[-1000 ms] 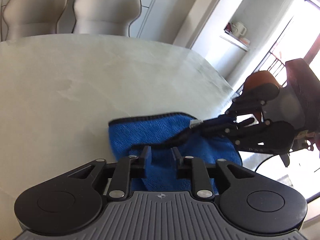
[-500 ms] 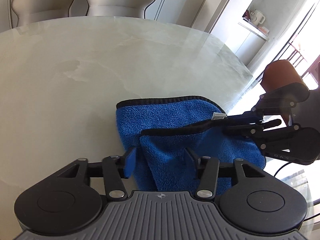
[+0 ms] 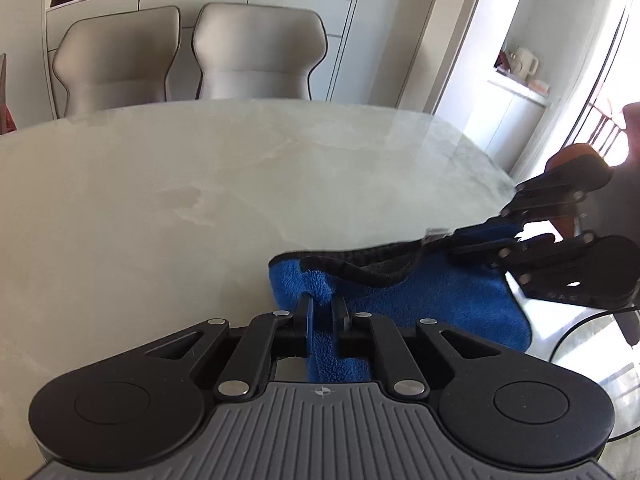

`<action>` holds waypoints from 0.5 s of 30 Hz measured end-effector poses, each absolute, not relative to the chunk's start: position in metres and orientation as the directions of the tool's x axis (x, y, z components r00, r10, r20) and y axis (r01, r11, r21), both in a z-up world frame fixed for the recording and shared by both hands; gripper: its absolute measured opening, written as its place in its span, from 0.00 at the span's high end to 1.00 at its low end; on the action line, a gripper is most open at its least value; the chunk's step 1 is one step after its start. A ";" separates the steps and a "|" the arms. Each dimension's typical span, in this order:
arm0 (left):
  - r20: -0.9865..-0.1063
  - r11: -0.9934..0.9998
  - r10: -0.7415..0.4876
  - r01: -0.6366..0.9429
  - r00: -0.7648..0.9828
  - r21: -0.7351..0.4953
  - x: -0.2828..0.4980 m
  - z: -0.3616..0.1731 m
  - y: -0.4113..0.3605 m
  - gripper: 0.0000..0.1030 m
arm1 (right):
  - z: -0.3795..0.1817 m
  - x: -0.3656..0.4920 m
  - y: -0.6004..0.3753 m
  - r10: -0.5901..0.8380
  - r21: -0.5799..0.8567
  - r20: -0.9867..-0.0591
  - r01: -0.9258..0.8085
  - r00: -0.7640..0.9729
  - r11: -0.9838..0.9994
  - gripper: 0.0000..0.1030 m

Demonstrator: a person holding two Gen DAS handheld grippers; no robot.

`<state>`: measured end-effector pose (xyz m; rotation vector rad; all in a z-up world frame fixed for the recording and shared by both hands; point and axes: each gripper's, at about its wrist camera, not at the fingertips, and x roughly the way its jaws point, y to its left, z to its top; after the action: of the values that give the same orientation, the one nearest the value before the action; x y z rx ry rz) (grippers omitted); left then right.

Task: Fold towel
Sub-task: 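Lift the grasped end with the right gripper and fold it over toward the left gripper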

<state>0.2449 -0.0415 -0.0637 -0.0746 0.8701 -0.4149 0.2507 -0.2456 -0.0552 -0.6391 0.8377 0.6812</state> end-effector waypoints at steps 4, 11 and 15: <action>-0.749 0.931 -0.349 0.300 0.563 -0.208 0.264 -0.075 -0.046 0.93 | -0.067 0.267 -0.245 0.262 -0.224 -0.840 -0.743 0.476 0.630 0.87; -0.785 0.940 -0.315 0.292 0.534 -0.178 0.273 -0.097 -0.048 0.78 | -0.084 0.287 -0.246 0.260 -0.207 -0.840 -0.723 0.476 0.659 0.82; -0.778 0.953 -0.291 0.240 0.556 -0.184 0.269 -0.098 -0.040 0.61 | -0.080 0.279 -0.256 0.241 -0.253 -0.775 -0.636 0.584 0.729 0.67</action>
<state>0.2695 -0.0396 -0.0983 -0.0590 0.9296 -0.3134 0.2790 -0.2561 -0.0805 -0.5532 0.7921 0.5428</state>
